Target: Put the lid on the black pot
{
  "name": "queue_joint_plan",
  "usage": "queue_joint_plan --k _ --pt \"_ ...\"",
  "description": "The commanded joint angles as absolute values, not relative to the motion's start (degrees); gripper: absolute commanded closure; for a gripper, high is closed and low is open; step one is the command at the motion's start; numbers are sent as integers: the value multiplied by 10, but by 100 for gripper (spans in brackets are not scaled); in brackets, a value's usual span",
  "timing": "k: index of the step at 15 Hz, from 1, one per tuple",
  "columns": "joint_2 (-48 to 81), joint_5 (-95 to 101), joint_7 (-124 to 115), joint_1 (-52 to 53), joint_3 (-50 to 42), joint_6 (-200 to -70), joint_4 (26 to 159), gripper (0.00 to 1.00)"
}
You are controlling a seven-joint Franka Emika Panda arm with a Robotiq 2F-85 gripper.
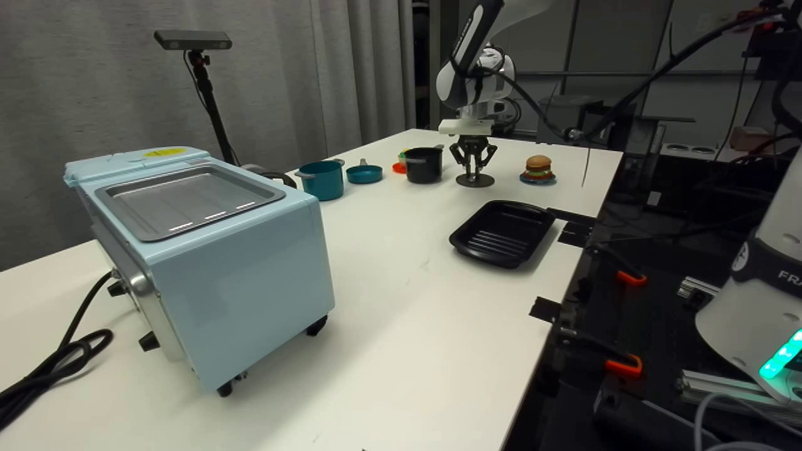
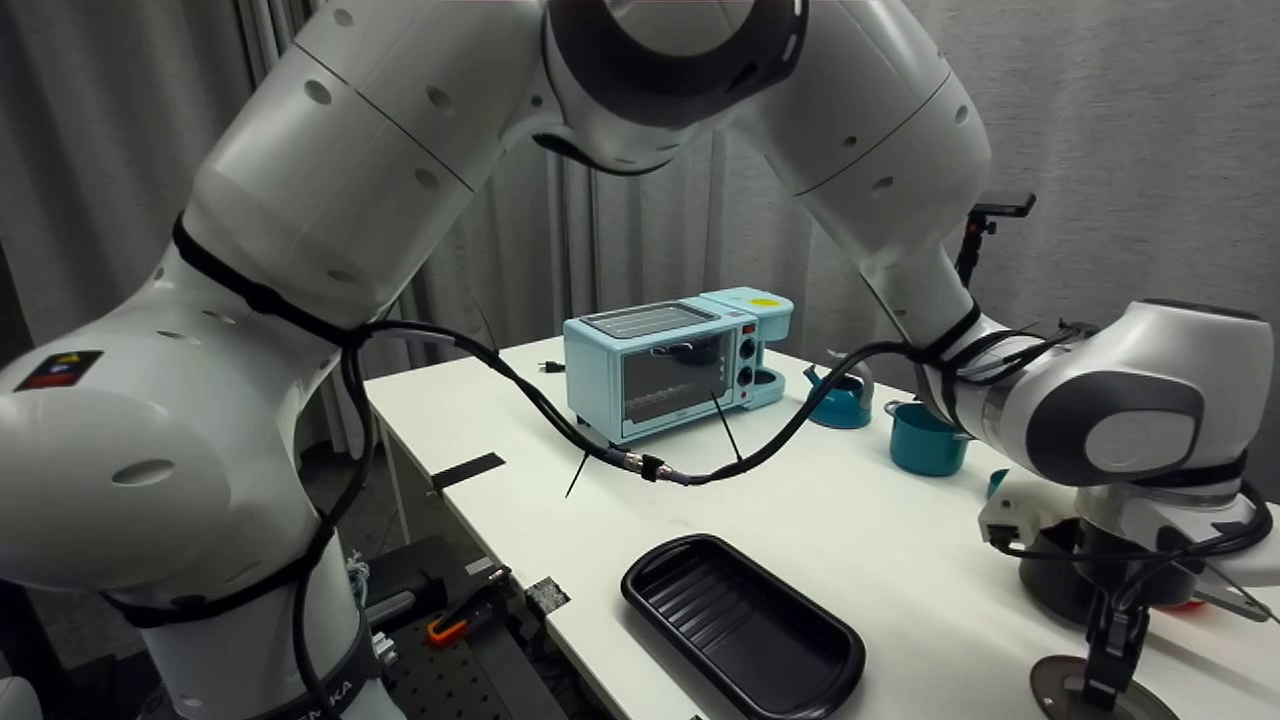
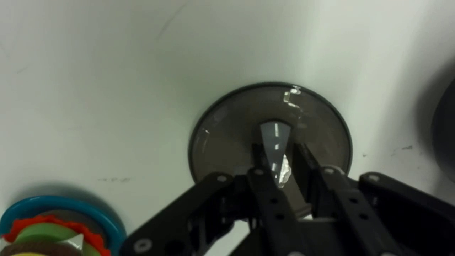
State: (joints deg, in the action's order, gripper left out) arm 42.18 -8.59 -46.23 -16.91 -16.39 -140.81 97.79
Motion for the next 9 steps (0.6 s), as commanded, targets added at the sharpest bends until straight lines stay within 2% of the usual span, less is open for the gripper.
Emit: queue_joint_plan --k 1,3,9 --pt "431 -103 -446 -171 -163 -1415 974 100" --pt "426 -98 -445 -170 -167 -1412 975 96" --pt "402 -87 -437 -168 -181 -1396 978 96"
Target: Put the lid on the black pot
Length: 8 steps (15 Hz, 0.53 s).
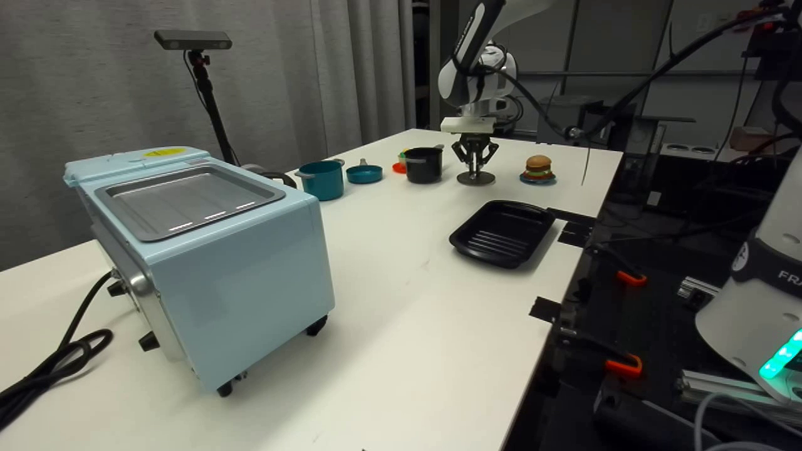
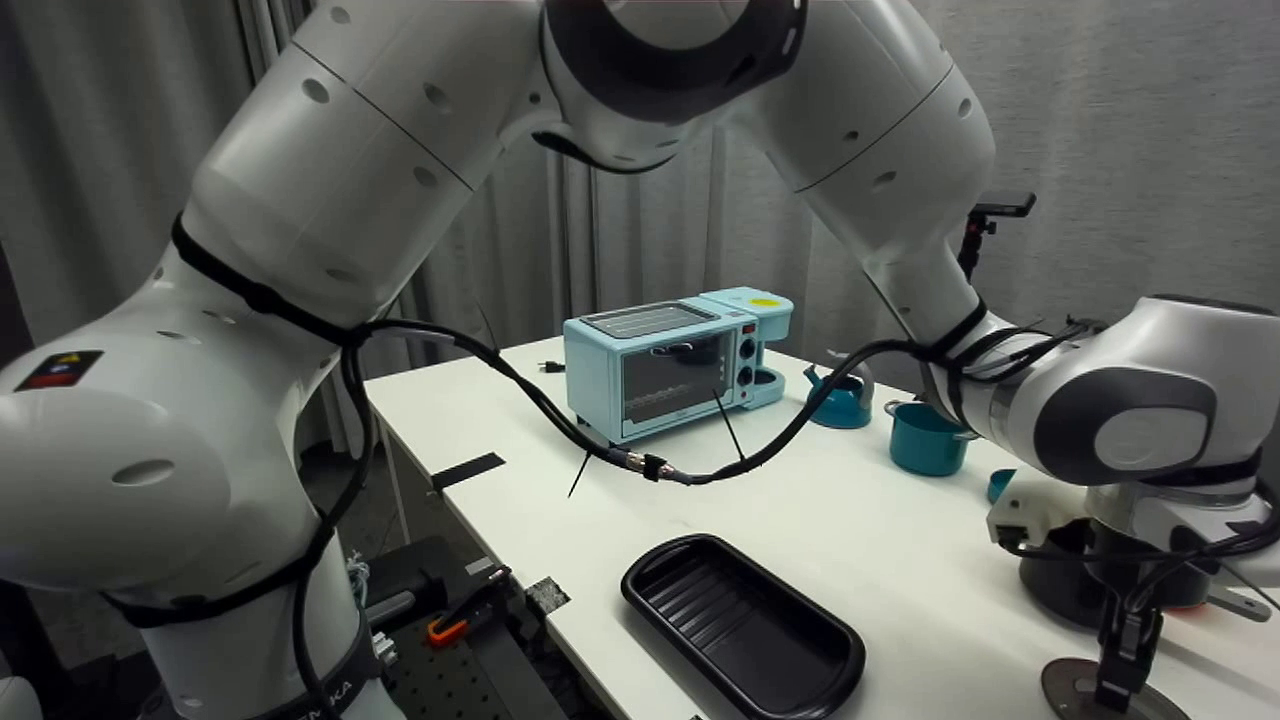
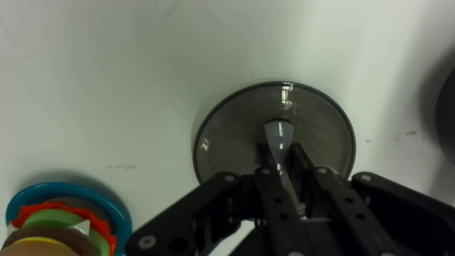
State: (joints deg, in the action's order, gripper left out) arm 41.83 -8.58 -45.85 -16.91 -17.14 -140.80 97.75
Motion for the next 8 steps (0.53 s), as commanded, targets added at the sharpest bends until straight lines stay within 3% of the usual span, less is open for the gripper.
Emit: queue_joint_plan --k 1,8 --pt "399 -87 -434 -168 -182 -1392 973 96" --pt "349 -84 -413 -162 -181 -1363 967 96"
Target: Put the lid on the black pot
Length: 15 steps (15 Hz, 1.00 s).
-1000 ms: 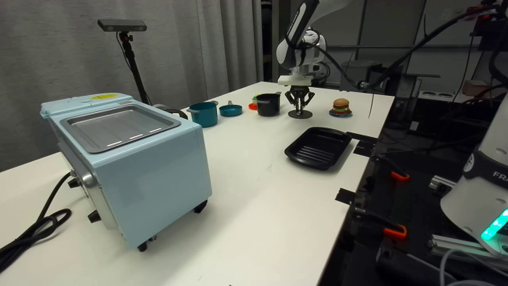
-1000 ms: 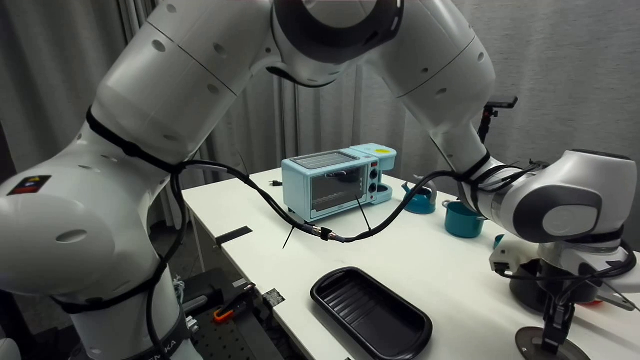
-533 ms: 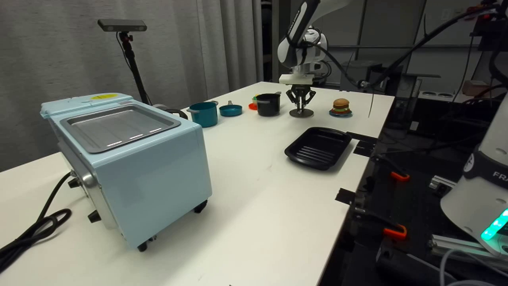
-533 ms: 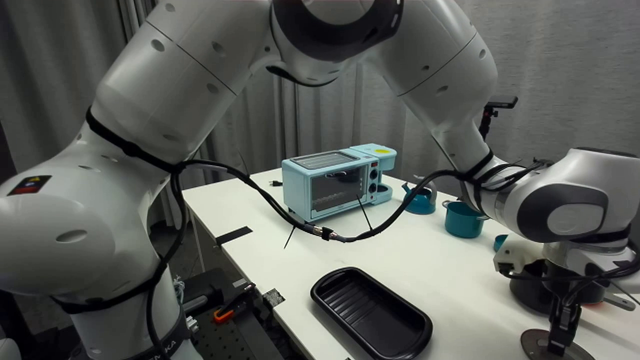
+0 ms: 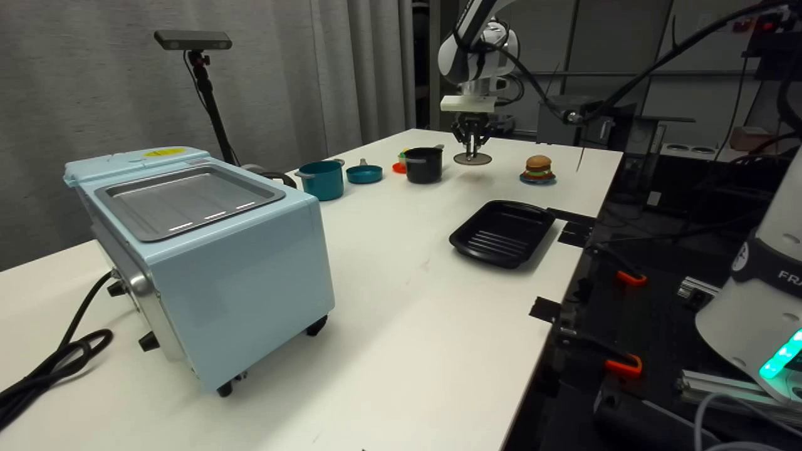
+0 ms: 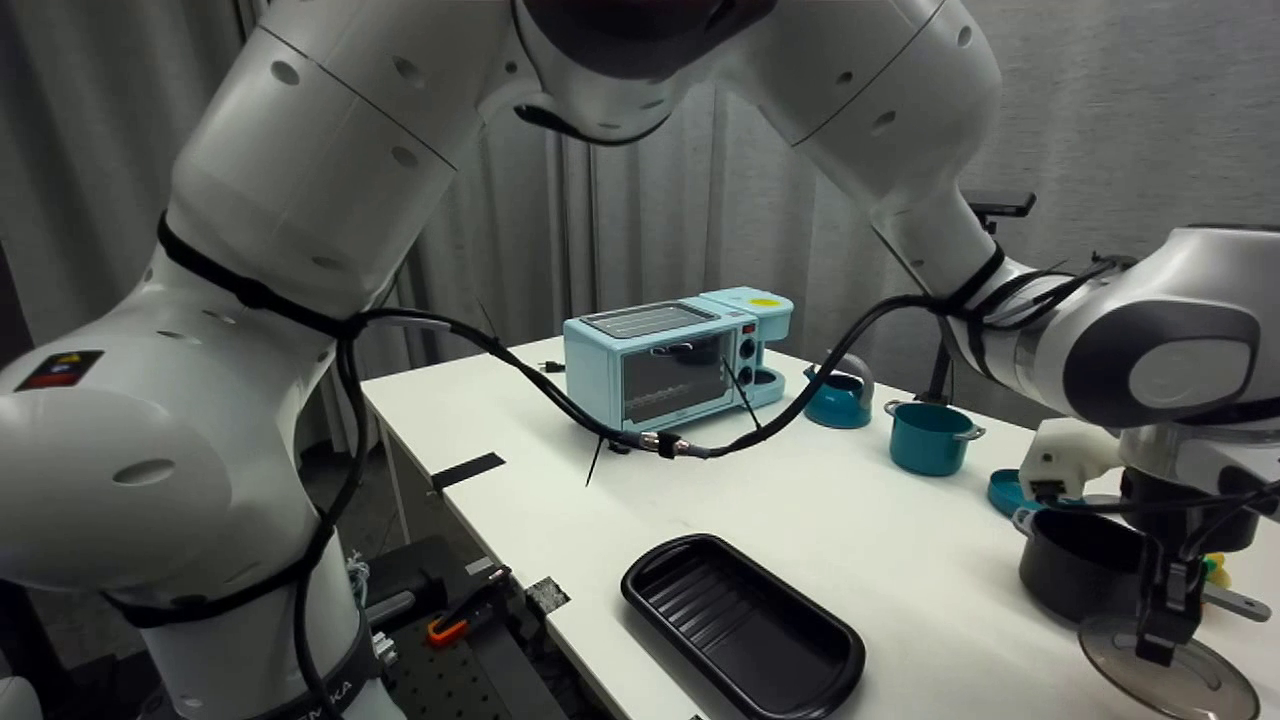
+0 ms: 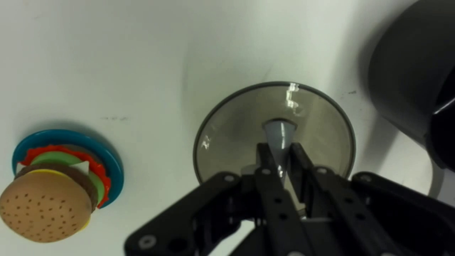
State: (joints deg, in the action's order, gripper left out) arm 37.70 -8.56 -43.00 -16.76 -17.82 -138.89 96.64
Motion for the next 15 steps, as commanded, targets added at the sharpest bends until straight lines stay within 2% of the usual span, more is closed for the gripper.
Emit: queue_joint_plan --k 1,7,15 --pt "344 -85 -411 -161 -179 -1353 960 96" --pt "302 -90 -418 -141 -165 -1333 973 96" --pt "321 -97 -441 -116 -140 -1325 941 96"
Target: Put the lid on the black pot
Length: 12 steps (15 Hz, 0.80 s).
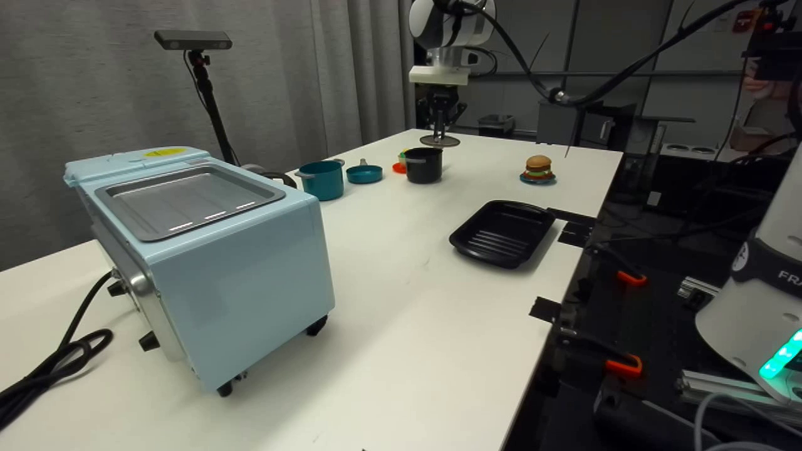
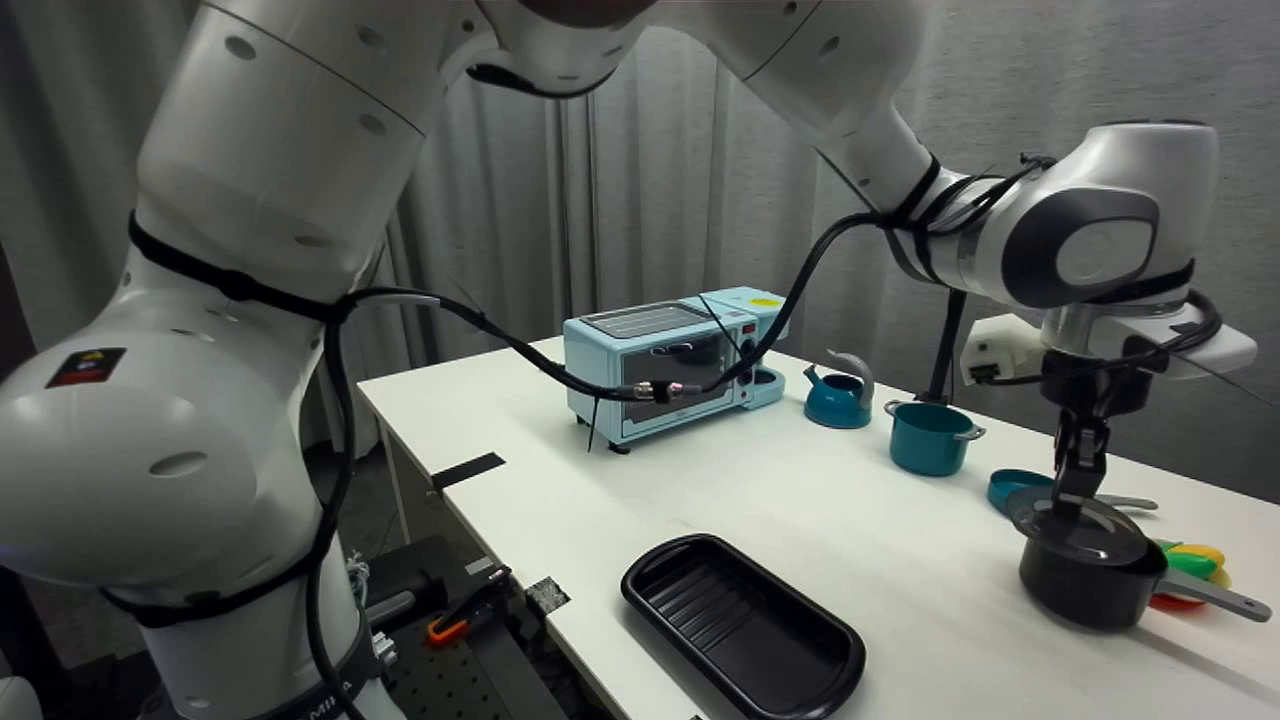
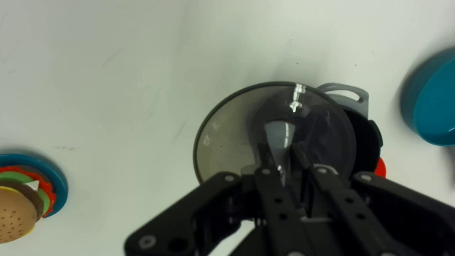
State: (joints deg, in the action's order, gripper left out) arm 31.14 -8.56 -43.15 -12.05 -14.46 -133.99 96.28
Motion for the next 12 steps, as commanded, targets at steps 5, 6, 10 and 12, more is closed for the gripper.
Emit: queue_joint_plan --k 5,6,10,12 --pt "339 -98 -455 -109 -133 -1336 922 96" --pt "344 -97 -458 -108 -133 -1338 915 96" --pt "370 -96 -471 -108 -132 -1340 883 96" --pt "385 -95 -477 -109 -133 -1339 864 96"
